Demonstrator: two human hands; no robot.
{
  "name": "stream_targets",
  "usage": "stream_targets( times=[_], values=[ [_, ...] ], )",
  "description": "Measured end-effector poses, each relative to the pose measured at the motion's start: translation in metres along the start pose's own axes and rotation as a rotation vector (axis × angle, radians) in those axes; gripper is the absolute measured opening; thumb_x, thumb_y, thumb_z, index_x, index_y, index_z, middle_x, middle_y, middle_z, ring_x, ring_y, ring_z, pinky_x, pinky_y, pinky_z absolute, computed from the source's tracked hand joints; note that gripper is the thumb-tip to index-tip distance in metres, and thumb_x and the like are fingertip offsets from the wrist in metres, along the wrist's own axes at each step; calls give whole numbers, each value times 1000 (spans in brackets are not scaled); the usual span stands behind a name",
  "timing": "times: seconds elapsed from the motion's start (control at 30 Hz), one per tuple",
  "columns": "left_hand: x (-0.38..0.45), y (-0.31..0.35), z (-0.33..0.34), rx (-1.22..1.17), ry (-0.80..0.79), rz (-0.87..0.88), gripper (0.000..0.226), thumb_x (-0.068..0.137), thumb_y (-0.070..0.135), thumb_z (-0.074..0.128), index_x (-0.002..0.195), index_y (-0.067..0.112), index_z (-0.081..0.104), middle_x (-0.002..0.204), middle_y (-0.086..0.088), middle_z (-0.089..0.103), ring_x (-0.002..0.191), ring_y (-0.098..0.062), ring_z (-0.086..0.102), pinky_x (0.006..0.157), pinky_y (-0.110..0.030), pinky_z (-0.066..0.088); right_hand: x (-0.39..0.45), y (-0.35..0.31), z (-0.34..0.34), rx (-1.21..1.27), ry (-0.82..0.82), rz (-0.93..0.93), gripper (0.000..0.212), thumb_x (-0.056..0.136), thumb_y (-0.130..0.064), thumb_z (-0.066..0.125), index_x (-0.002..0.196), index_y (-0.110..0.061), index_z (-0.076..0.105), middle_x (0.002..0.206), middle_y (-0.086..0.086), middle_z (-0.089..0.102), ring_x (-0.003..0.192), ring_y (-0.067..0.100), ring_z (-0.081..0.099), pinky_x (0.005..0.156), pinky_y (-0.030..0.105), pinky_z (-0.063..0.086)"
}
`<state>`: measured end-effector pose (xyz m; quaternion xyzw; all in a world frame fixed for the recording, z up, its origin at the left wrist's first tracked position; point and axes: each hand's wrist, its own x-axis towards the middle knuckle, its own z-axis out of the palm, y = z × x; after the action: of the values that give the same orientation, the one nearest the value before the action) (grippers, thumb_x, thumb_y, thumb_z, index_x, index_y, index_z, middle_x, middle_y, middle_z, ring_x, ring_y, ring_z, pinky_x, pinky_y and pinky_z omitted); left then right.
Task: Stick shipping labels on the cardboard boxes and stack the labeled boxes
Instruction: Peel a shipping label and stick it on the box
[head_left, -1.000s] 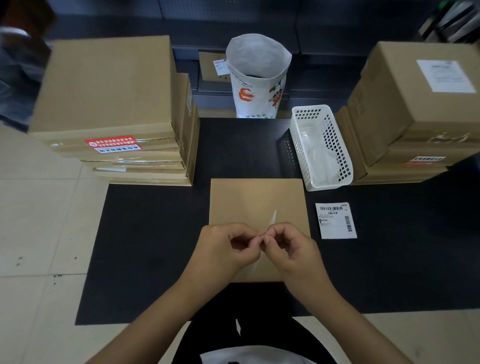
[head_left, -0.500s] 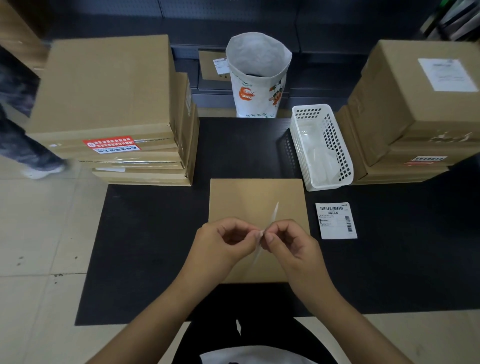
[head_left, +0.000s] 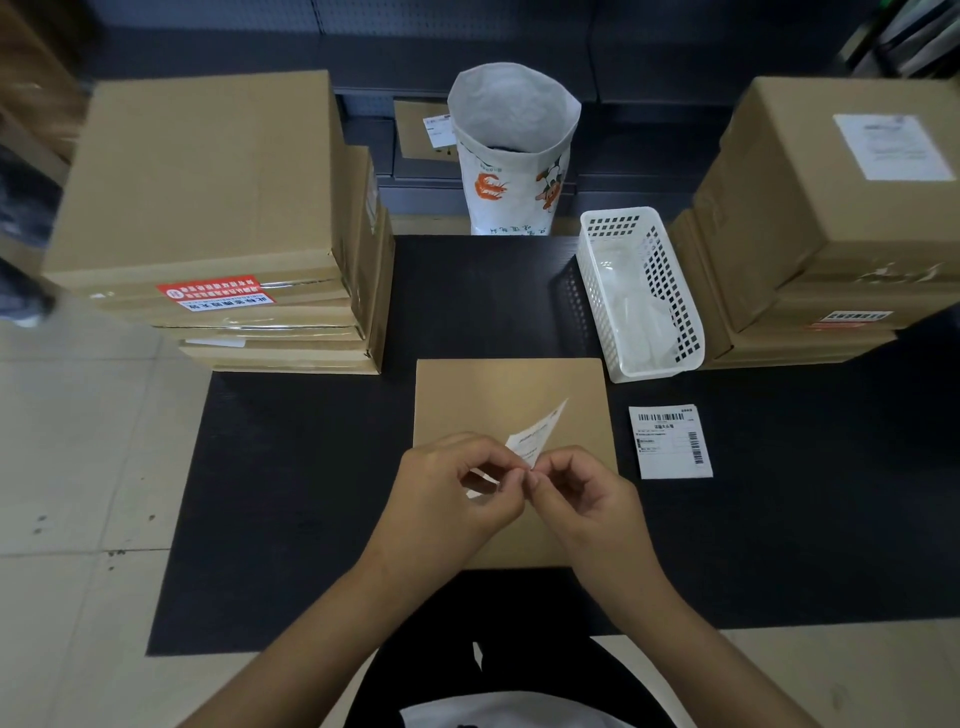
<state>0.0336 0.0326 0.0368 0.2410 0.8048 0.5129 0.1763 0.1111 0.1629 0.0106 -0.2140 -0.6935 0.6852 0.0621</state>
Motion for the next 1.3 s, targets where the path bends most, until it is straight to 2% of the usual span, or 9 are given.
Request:
stream_targets(
  times=[0.1,0.23,0.3,0.4,0.57,0.7,0.83,1.07,1.3],
  values=[
    [1,1,3,-76,-3,-118,9,81,6,70,82,14,75,77,8,72,75,-6,68,69,-20,55,0,1,-1,-16,-8,14,21,86,-3,67,71,-18,62,67,-8,60,66,4,52,63,19,44],
    [7,-4,7,-306,40,-430,13,85,8,64,78,14,73,77,3,72,73,-9,67,70,-20,55,2,2,-2,11,10,72,11,77,-25,65,68,-25,60,71,-4,61,73,15,56,69,28,48],
    [9,-4,8,-477,48,-563,15,89,6,60,81,8,72,80,-1,73,72,-10,68,70,-21,56,4,5,-4,19,60,99,19,82,-14,62,66,-23,58,71,-2,61,74,16,56,67,22,46],
    [7,-7,9,-485,-15,-525,10,89,12,62,88,11,72,82,2,73,78,-12,68,77,-24,56,5,5,-6,34,93,101,25,88,1,58,69,-15,57,71,2,60,73,16,55,65,18,44],
    [4,-10,12,-394,-5,-416,13,78,20,74,86,10,72,79,0,72,75,-11,67,75,-26,56,3,2,-7,15,47,90,20,83,-15,61,65,-25,59,70,-4,60,72,14,55,68,24,45],
    [8,-11,7,-578,61,-563,11,84,14,68,89,4,69,80,-3,73,71,-13,69,72,-25,56,5,2,-12,42,134,156,27,90,2,53,69,-14,56,69,-4,62,71,12,58,67,16,46],
    [14,-16,3,-736,124,-645,9,87,12,65,88,4,68,86,-6,74,78,-15,71,70,-23,56,13,6,-19,199,251,293,25,94,-2,45,72,-9,53,73,2,66,73,15,63,77,30,54],
    [22,-31,2,-812,206,-753,16,87,16,65,96,3,65,96,-10,74,88,-21,72,84,-34,55,46,11,-45,302,420,392,22,96,-7,44,77,-12,51,82,8,64,77,17,63,71,30,51],
    [35,-41,10,-818,330,-808,12,89,15,64,94,4,64,94,-8,74,84,-19,73,81,-33,56,90,10,-72,194,515,387,16,96,-8,41,83,-12,50,78,3,57,68,12,55,60,24,47]
  ],
)
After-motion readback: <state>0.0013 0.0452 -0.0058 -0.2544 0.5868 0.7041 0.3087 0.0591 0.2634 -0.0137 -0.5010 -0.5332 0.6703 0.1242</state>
